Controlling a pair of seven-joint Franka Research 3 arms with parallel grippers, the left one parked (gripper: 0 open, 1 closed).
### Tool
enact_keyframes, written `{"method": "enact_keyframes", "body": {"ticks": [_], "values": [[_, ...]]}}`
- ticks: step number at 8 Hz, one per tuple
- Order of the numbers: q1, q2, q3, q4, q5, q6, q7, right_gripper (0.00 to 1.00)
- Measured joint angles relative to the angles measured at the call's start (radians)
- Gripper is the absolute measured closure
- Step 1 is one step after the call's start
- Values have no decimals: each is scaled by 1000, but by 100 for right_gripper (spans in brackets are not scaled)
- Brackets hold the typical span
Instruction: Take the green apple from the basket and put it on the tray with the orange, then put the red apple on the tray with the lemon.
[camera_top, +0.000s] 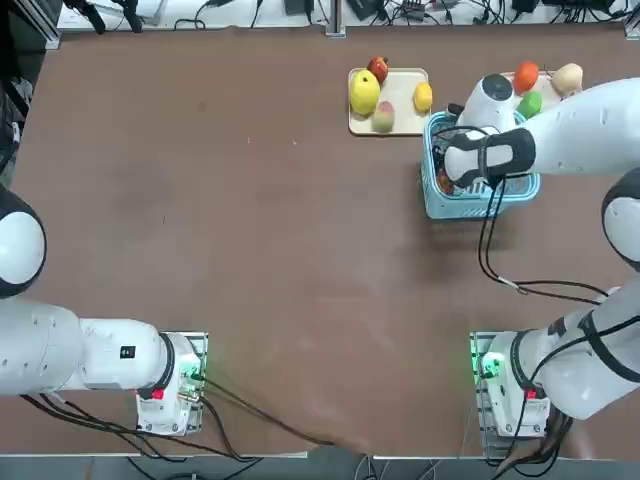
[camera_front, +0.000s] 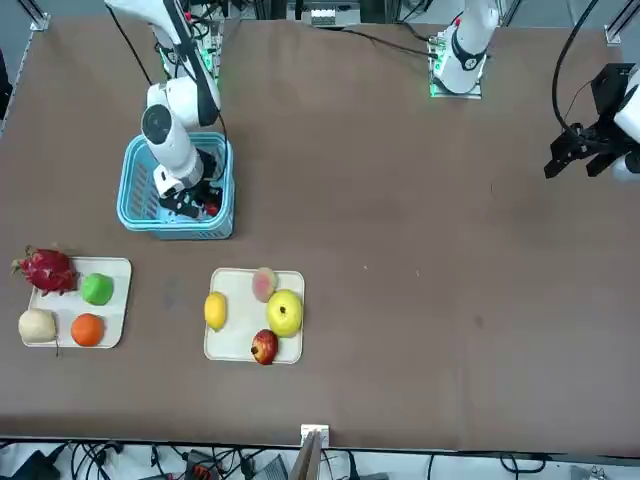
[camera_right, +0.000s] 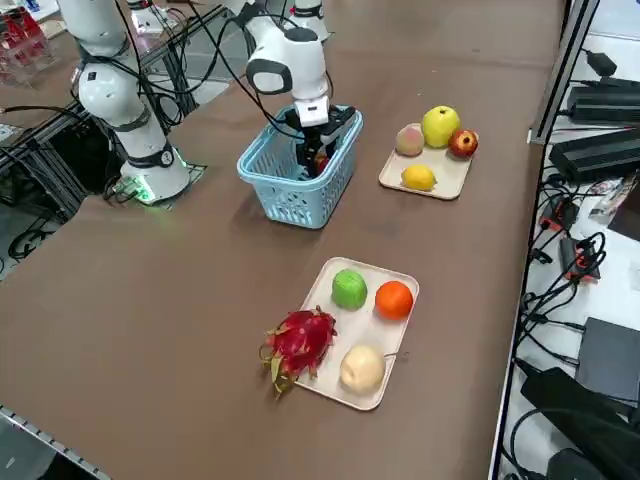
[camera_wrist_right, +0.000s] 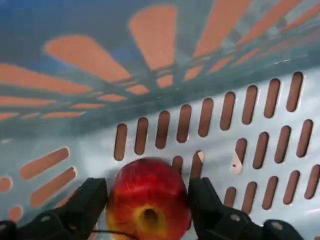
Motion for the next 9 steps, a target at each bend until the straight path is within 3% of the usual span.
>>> {"method": "enact_keyframes", "body": {"ticks": [2,4,6,9], "values": [[1,10,0,0,0,3,1,2],[1,13,0,0,0,6,2,11],[1,12,-1,2,0,2,2,14],[1,-18,-3,13,0,-94,2,14]]}}
